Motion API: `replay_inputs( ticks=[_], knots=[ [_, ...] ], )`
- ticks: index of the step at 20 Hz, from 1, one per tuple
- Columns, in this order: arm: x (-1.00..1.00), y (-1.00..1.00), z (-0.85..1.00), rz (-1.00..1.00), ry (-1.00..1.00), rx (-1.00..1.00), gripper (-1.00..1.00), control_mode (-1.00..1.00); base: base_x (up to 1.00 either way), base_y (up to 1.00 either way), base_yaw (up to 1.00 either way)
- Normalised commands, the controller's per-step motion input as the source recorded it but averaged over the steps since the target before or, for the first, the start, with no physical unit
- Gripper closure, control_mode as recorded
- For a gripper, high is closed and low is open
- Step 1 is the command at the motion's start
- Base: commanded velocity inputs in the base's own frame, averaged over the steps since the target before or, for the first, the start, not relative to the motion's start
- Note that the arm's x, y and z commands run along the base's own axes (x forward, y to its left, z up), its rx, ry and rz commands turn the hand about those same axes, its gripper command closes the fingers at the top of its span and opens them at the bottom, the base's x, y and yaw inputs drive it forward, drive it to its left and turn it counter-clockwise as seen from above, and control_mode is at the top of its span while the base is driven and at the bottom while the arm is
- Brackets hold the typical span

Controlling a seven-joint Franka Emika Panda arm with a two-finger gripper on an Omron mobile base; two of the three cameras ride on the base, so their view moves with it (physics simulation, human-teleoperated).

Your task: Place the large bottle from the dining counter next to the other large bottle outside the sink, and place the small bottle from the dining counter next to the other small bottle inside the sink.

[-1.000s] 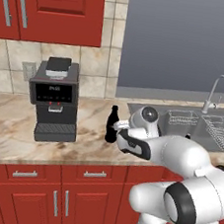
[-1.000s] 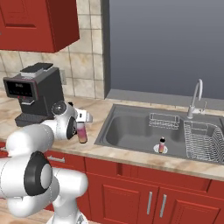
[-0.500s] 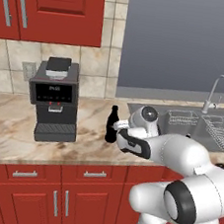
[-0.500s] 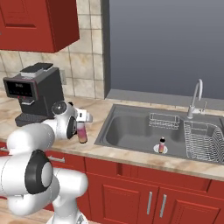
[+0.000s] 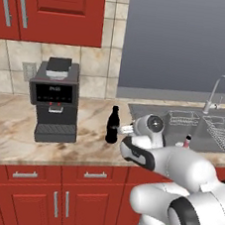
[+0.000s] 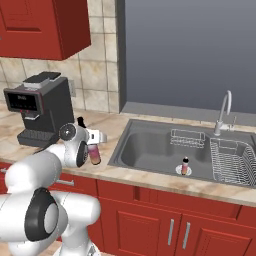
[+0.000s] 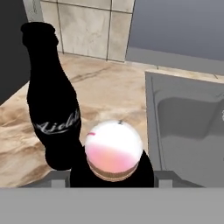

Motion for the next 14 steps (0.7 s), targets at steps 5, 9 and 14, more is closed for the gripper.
replay_inputs(
  ticks=[5,9,14],
  knots=[
    [0.0,-0.03,-0.13,0.0,0.0,0.0,-1.0,-1.0,0.0,0.0,0.0],
    [0.0,-0.12,0.0,0.0,-0.02,0.0,-1.0,-1.0,0.0,0.0,0.0],
    [0.0,-0.07,0.0,0.01,-0.01,0.0,-1.0,-1.0,0.0,0.0,0.0]
  ],
)
